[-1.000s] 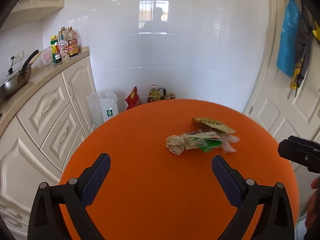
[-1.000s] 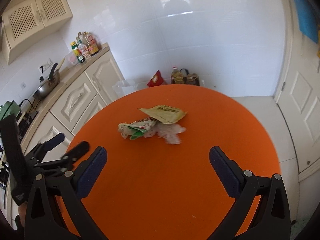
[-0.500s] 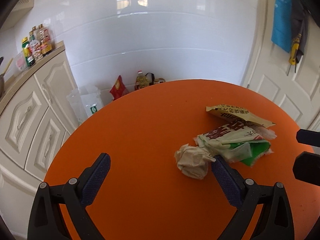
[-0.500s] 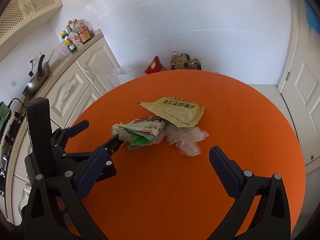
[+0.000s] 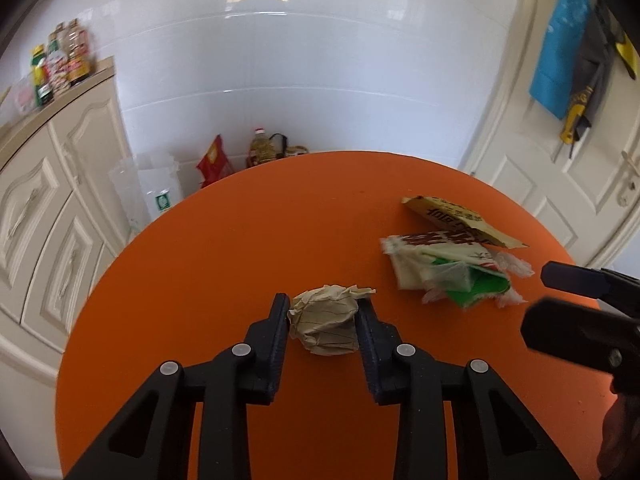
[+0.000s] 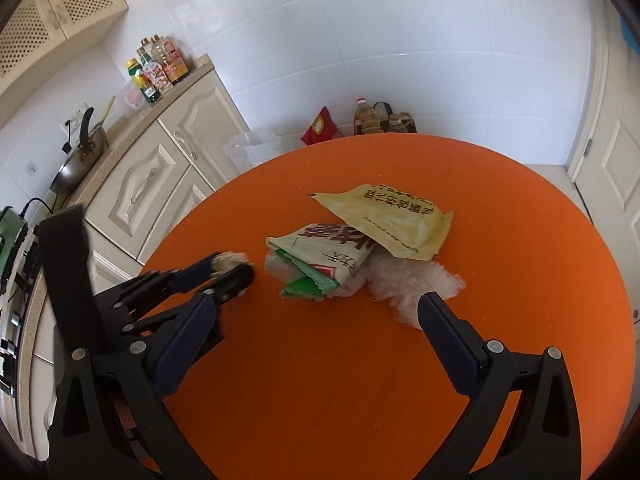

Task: Collect trash
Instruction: 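Grasp the crumpled beige paper with the left gripper while the right grasps the green-white carton, then carry the paper and carton in both grippers over the blue bucket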

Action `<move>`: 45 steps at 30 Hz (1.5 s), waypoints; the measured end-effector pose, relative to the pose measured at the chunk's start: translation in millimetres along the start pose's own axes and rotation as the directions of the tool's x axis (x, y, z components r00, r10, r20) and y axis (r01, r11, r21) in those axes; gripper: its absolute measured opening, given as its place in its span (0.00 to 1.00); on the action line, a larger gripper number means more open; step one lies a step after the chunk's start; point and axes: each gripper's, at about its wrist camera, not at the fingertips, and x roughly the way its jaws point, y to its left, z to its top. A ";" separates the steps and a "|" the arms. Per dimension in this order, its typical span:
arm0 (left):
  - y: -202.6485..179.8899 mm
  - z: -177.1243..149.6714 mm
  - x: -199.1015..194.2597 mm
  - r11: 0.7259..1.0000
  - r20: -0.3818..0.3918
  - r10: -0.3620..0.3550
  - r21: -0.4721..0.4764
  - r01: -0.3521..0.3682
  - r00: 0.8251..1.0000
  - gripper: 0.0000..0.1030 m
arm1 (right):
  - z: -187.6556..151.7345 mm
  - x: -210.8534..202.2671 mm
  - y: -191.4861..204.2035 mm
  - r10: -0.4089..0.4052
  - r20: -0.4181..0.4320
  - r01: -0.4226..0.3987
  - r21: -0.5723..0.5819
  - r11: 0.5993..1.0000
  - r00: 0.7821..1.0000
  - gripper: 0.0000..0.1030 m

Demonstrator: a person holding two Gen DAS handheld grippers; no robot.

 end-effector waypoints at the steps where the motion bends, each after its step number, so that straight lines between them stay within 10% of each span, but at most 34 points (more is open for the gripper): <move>1: 7.7 -2.0 -2.1 1.000 0.000 0.012 -0.018 -0.012 1.000 0.28 | 1.1 2.4 1.9 0.001 0.002 -0.001 -0.007 1.000 1.000 0.99; 22: 43.5 -37.8 -28.7 0.989 -0.008 0.081 -0.125 -0.081 0.997 0.28 | 31.8 81.1 26.2 -0.122 -0.014 0.119 -0.116 0.986 0.992 0.88; 26: 26.9 -52.0 -48.8 0.988 -0.010 0.084 -0.127 -0.084 0.996 0.28 | 32.4 88.4 24.5 -0.119 -0.018 0.115 -0.135 0.984 0.993 0.69; 45: -24.0 -73.9 -118.5 0.990 0.087 0.084 -0.117 -0.074 0.993 0.28 | 0.0 -40.2 34.1 0.051 0.150 -0.029 -0.148 0.989 0.987 0.68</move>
